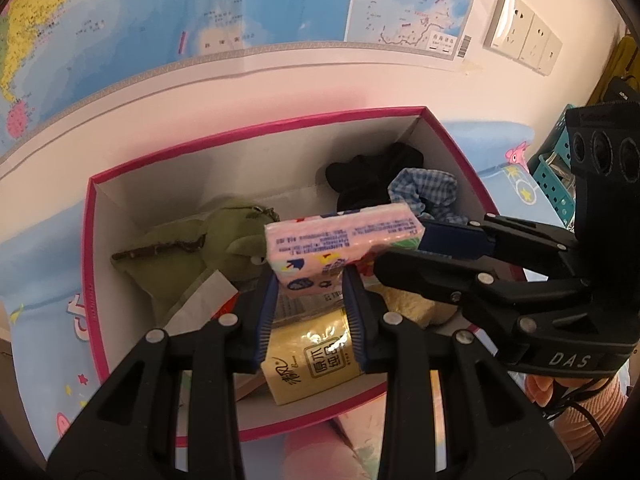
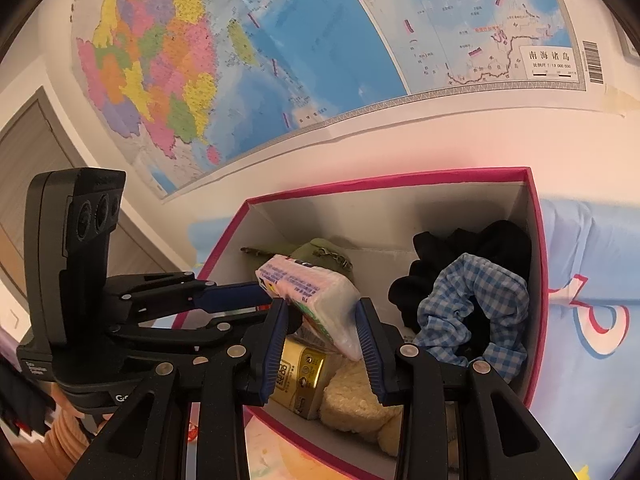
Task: Organize soft objects
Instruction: 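Lower the floral tissue pack into the box and open the left gripper, then withdraw the open left gripper from the pink box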
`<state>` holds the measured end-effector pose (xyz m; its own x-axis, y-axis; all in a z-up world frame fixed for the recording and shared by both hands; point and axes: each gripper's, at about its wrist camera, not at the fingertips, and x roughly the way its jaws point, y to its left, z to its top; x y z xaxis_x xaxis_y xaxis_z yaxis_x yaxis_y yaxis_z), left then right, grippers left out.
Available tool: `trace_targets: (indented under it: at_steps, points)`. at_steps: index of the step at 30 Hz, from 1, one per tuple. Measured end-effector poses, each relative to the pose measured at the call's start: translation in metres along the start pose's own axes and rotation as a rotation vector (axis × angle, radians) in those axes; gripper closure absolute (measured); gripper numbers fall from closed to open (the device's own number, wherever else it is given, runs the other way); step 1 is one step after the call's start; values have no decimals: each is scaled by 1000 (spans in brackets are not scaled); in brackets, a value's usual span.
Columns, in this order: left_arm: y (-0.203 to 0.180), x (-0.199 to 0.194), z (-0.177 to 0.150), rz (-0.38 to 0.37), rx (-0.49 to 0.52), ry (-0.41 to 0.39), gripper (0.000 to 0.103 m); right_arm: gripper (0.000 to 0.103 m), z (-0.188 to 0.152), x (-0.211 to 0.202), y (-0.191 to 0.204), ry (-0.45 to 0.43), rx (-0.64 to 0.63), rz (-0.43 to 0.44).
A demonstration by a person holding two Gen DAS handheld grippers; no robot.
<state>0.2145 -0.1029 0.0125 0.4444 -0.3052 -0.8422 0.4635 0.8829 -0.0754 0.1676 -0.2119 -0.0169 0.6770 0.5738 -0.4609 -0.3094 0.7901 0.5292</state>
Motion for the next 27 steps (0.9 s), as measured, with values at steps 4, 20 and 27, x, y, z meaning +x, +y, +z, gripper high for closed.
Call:
trace_targets:
  at_steps: [4, 20, 27]
  points:
    - [2, 0, 1, 15, -19, 0, 66, 65, -1, 0, -1, -12, 9, -2]
    - [-4, -93, -58, 135, -23, -334, 3, 21, -44, -58, 33, -119, -154, -91]
    - [-2, -92, -118, 202, -100, -315, 0, 0, -96, -85, 64, -154, -281, -176]
